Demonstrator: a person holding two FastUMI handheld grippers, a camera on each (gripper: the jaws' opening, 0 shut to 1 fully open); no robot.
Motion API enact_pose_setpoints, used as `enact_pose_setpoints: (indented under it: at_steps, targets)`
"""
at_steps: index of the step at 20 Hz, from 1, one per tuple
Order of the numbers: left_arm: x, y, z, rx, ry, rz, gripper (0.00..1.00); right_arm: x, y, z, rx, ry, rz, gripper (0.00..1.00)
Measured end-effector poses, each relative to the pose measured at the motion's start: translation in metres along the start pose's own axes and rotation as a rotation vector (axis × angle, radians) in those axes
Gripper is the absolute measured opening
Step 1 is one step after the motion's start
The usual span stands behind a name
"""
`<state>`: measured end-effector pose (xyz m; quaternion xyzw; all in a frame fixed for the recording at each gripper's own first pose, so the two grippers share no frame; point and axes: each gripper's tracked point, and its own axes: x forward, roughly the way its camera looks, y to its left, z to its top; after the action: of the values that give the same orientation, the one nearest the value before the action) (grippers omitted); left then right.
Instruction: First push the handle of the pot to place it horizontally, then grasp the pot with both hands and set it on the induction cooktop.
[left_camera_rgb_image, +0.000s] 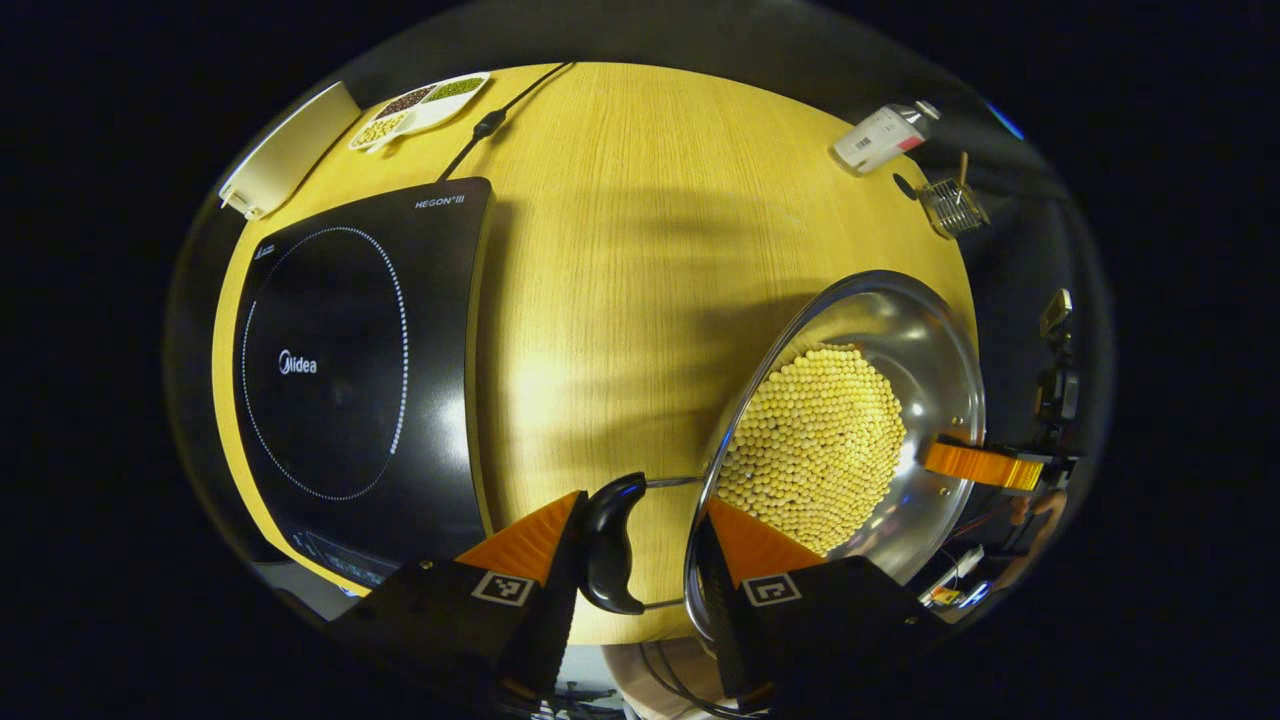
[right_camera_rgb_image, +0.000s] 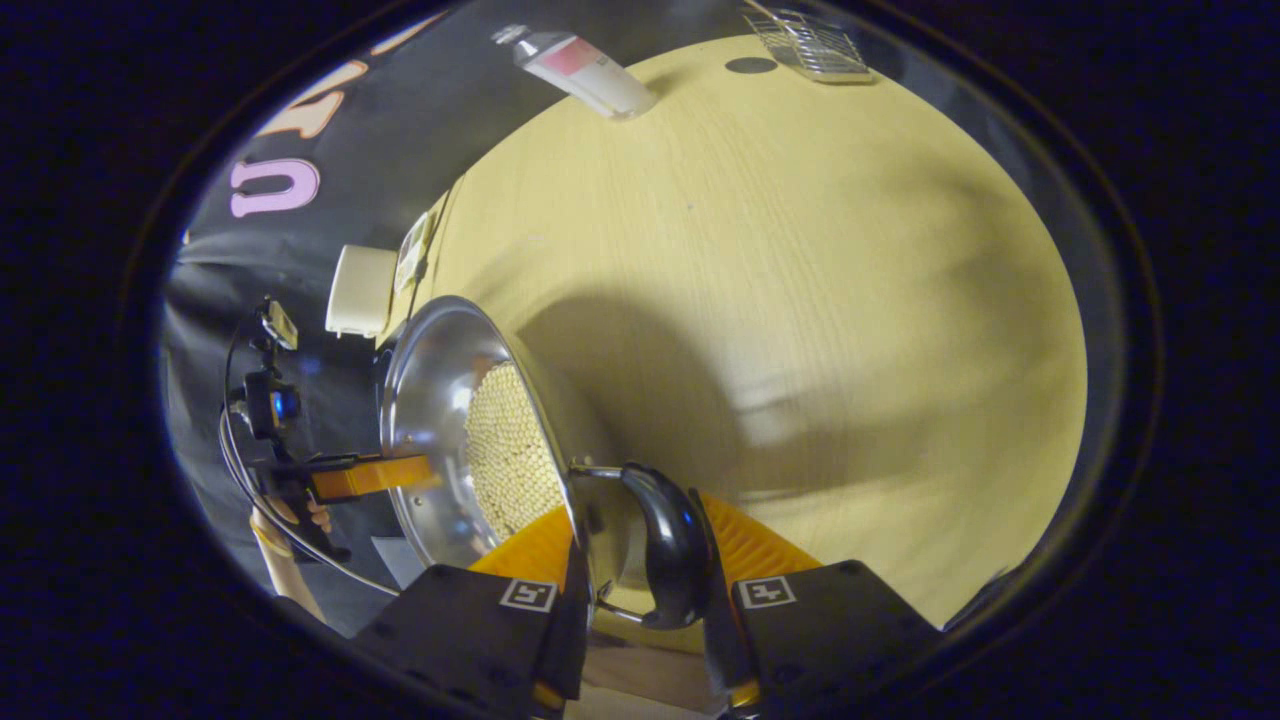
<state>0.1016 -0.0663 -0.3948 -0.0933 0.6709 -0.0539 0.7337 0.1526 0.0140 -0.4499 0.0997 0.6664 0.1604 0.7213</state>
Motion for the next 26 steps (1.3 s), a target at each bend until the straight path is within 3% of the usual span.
enact_pose_setpoints:
  at_steps: [3,4,14,15,16,19,20,21,26]
  targets:
    - [-0.003,0.001,0.003,0.014,0.003,-0.004,0.63,-0.001,0.003,-0.005,0.005,0.004,0.007,0.45]
    - [-0.001,-0.001,0.002,0.016,0.004,-0.005,0.6,-0.002,0.004,-0.006,0.006,0.003,0.007,0.5]
    - [0.001,0.001,0.004,0.033,-0.033,-0.022,0.62,-0.006,0.006,-0.014,-0.017,-0.049,-0.006,0.51]
    - [0.001,0.001,0.005,0.04,-0.033,-0.029,0.6,-0.007,0.007,-0.015,-0.013,-0.056,-0.013,0.45]
    - [0.002,0.001,0.004,0.048,-0.035,-0.033,0.58,-0.007,0.007,-0.015,-0.01,-0.065,-0.018,0.51]
    - [0.004,0.002,0.008,0.069,-0.052,-0.037,0.6,-0.011,0.007,-0.019,-0.001,-0.087,-0.026,0.51]
    - [0.005,0.002,0.007,0.075,-0.056,-0.038,0.6,-0.014,0.007,-0.02,0.002,-0.095,-0.028,0.45]
    - [0.005,0.003,0.009,0.081,-0.059,-0.039,0.6,-0.015,0.007,-0.021,0.004,-0.101,-0.028,0.51]
    - [0.006,0.001,0.007,0.091,-0.077,-0.035,0.6,-0.018,0.005,-0.017,-0.001,-0.124,-0.031,0.51]
